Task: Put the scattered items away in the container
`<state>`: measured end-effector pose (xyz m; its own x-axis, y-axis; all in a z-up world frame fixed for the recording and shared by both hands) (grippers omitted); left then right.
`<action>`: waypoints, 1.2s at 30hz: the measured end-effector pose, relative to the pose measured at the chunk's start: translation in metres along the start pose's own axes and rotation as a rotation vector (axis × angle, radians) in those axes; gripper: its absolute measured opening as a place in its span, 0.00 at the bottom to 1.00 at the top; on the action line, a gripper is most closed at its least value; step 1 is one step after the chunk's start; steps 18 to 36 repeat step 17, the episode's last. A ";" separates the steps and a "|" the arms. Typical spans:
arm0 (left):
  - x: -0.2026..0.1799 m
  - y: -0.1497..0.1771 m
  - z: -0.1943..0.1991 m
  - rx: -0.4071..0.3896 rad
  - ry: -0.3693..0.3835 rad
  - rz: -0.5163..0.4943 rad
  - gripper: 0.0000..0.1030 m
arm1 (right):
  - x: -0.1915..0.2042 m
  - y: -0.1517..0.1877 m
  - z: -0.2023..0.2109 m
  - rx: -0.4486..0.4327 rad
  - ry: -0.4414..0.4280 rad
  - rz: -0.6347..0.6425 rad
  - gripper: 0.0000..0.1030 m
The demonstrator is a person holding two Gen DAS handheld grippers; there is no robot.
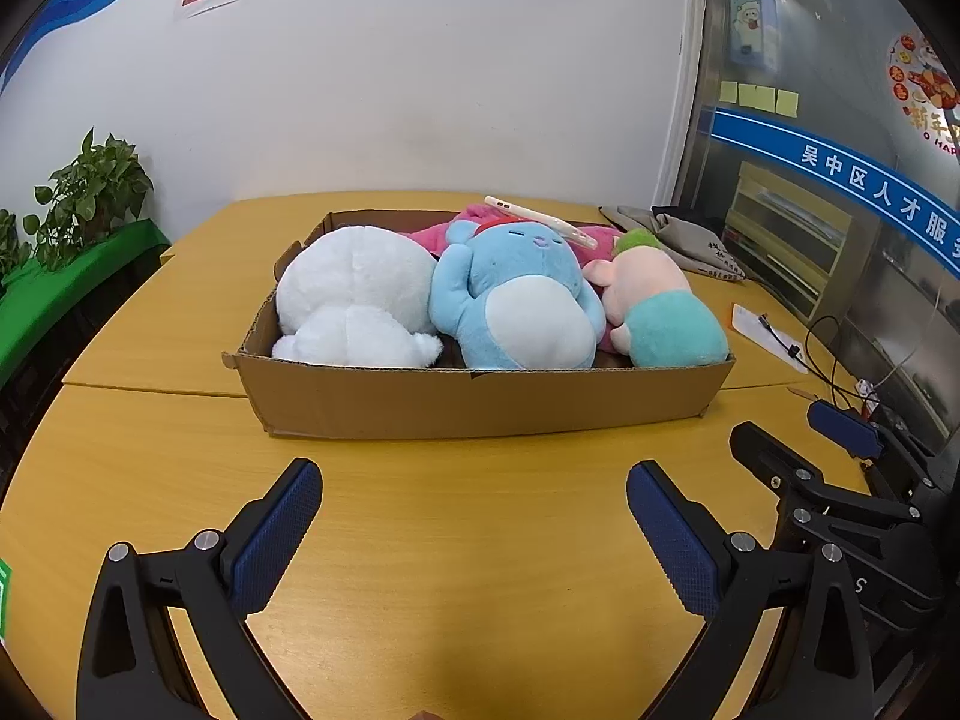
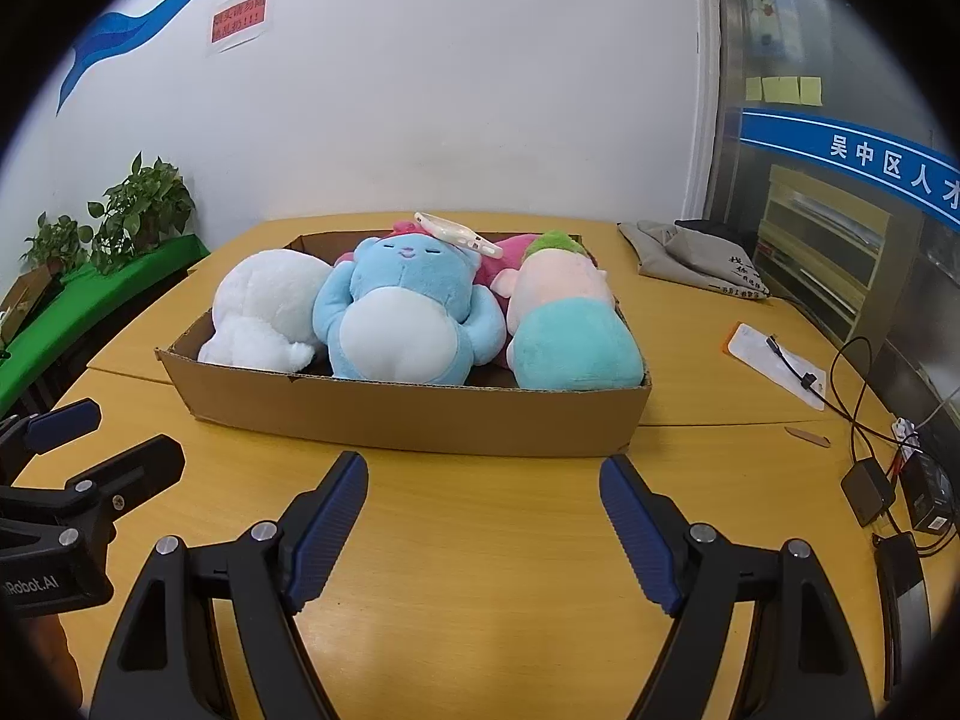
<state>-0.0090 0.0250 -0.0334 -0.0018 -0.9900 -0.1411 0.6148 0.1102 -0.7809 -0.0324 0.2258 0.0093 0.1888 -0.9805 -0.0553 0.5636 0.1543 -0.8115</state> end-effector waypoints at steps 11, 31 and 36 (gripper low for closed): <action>-0.005 0.004 0.003 0.001 0.009 -0.007 1.00 | 0.004 0.006 0.001 0.006 -0.020 0.004 0.77; -0.008 0.008 0.003 0.012 -0.025 -0.012 1.00 | 0.004 0.010 0.001 0.013 -0.022 -0.001 0.77; -0.008 0.008 0.003 0.012 -0.025 -0.012 1.00 | 0.004 0.010 0.001 0.013 -0.022 -0.001 0.77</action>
Point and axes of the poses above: each gripper's, at about its wrist camera, not at the fingertips, and z roughly against the way its jaws point, x to its left, y to its underside, the point moved 5 cm from there along -z, roughly the way its jaws point, and after that the axes turned 2 degrees about z, right-handed, at the moved point
